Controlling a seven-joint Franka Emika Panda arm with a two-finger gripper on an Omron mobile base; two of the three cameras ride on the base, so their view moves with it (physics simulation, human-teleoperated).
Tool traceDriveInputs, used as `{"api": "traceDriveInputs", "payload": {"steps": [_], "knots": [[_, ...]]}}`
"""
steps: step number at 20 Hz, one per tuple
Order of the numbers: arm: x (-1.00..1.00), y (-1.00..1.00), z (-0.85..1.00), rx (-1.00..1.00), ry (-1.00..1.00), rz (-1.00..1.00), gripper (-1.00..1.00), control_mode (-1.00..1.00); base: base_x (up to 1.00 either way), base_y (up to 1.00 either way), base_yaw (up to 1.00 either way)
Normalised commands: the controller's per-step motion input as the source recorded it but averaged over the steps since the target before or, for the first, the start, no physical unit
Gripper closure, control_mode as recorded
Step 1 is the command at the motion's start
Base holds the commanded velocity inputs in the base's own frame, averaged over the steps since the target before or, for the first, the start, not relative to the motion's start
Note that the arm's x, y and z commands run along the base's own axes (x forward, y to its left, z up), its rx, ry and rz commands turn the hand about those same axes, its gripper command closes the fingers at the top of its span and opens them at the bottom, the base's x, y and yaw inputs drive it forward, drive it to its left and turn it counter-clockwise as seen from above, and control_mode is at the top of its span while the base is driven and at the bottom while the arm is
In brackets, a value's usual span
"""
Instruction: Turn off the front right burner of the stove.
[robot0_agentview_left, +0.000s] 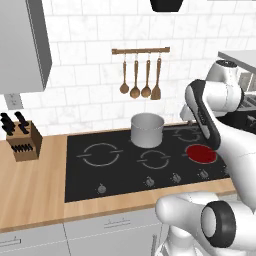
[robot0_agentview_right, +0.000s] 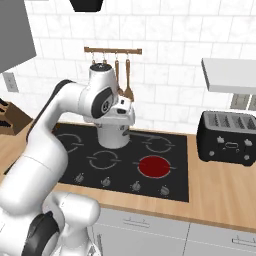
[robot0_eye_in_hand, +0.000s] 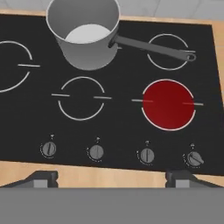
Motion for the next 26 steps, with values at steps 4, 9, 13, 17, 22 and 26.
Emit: {"api": "traceDriveInputs", "payload": {"steps": [4, 9, 13, 17, 22, 26], "knots": [[-0.09, -1.0, -0.45, 0.0, 0.0, 0.06, -1.0, -1.0, 0.0, 0.0, 0.0], [-0.05, -1.0, -0.5, -0.01, 0.0, 0.07, -1.0, -1.0, 0.0, 0.0, 0.0], [0.0, -1.0, -0.51, -0.03, 0.01, 0.16, -1.0, -1.0, 0.0, 0.0, 0.0], [0.0, -0.95, -0.43, -0.09, 0.0, 0.21, -1.0, -1.0, 0.0, 0.0, 0.0], [-0.04, -0.31, -0.68, -0.21, 0.03, 0.29, -1.0, -1.0, 0.0, 0.0, 0.0], [-0.08, 0.05, -0.74, -0.27, 0.19, 0.09, -1.0, -1.0, 0.0, 0.0, 0.0]]}}
